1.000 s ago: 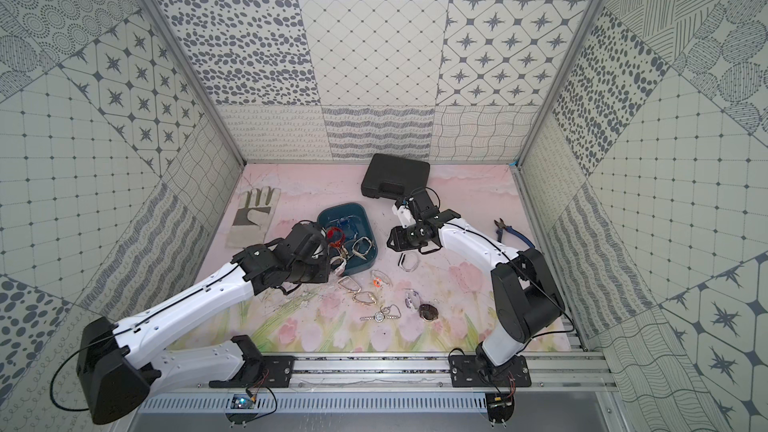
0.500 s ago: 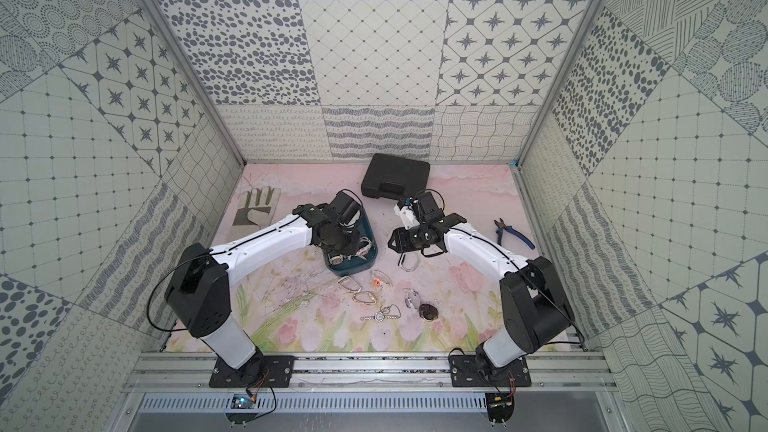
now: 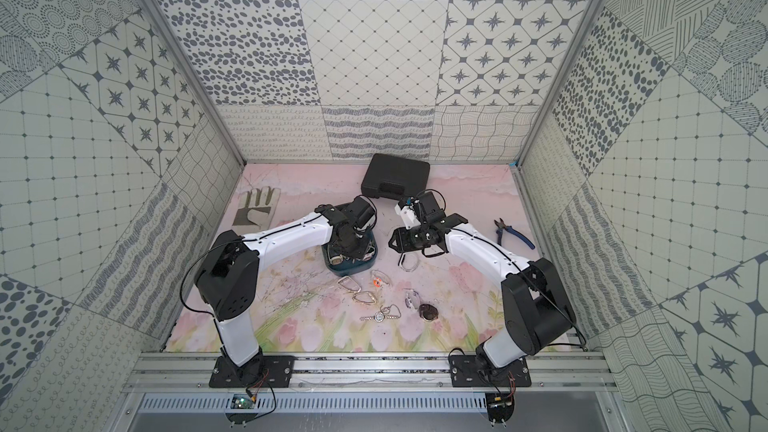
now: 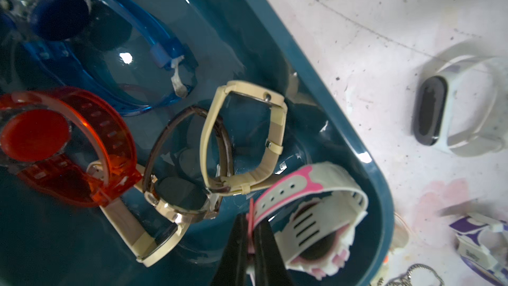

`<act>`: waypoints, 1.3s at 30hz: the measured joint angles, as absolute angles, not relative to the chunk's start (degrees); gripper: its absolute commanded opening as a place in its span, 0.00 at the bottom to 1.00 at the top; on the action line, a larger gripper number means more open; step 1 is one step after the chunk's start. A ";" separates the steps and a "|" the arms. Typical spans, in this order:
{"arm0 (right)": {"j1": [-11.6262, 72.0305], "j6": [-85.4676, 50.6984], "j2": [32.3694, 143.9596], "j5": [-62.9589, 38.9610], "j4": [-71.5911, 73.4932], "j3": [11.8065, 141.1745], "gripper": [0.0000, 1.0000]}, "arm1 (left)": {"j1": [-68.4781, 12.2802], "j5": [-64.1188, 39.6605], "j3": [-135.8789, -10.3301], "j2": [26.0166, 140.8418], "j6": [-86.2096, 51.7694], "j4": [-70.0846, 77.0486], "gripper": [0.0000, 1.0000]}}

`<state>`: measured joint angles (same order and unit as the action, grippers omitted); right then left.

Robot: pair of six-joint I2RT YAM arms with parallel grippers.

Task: Put the watch into the storage box
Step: Place the watch in the storage box.

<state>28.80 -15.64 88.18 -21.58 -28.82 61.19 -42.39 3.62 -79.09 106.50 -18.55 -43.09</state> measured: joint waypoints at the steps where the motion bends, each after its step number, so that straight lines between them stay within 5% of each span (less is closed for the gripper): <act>1: 28.77 -15.64 88.18 -21.58 -28.82 61.17 0.43 | -42.50 3.81 -79.09 106.56 -18.39 -43.09 0.00; 15: 28.77 -15.64 88.18 -21.47 -28.84 61.14 0.43 | -43.18 5.30 -80.23 108.27 -16.84 -44.66 0.00; 20: 28.77 -15.64 88.18 -21.47 -28.84 61.14 0.43 | -43.18 5.32 -80.55 108.22 -16.34 -45.15 0.28; 24: 28.77 -15.64 88.14 -21.43 -28.88 61.14 0.43 | -43.22 5.39 -80.62 107.74 -16.27 -45.30 0.40; 39: 28.77 -15.64 84.55 -19.18 -31.70 61.06 0.43 | -43.35 6.09 -79.90 97.54 -16.62 -45.04 0.44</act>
